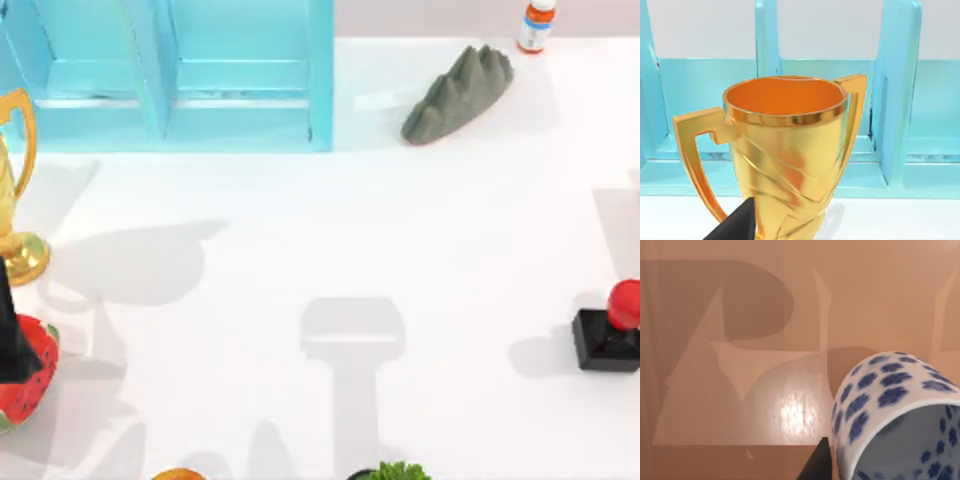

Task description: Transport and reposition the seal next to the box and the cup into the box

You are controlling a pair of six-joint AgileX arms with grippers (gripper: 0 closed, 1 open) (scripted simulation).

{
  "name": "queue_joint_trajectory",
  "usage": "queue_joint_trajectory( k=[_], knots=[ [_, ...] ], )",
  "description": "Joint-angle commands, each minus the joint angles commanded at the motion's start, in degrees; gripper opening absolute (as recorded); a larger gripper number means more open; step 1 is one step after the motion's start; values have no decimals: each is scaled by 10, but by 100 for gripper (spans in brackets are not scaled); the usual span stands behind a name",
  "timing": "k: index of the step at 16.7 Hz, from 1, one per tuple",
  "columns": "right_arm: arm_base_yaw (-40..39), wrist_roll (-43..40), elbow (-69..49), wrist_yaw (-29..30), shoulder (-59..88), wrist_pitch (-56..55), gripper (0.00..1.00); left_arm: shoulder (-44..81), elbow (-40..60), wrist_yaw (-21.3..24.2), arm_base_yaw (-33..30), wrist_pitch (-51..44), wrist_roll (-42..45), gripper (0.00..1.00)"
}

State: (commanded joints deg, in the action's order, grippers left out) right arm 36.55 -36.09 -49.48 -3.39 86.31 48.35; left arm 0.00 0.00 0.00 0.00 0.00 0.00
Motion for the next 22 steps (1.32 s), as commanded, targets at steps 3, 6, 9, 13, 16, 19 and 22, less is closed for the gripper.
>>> queue_joint_trajectory(
  k=[3,6,9,13,16,19,22],
  knots=[
    [0,0,0,0,0,0,98,0,0,0,0,0,0,100],
    [0,0,0,0,0,0,100,0,0,0,0,0,0,100],
    [0,0,0,0,0,0,100,0,0,0,0,0,0,100],
    [0,0,-1,0,-1,1,100,0,0,0,0,0,0,100],
    [1,-2,-22,1,-3,28,100,0,0,0,0,0,0,100],
    [1,-2,-50,0,-10,62,100,0,0,0,0,0,0,100],
    [3,-1,-77,-1,-17,95,100,0,0,0,0,0,0,100]
  ],
)
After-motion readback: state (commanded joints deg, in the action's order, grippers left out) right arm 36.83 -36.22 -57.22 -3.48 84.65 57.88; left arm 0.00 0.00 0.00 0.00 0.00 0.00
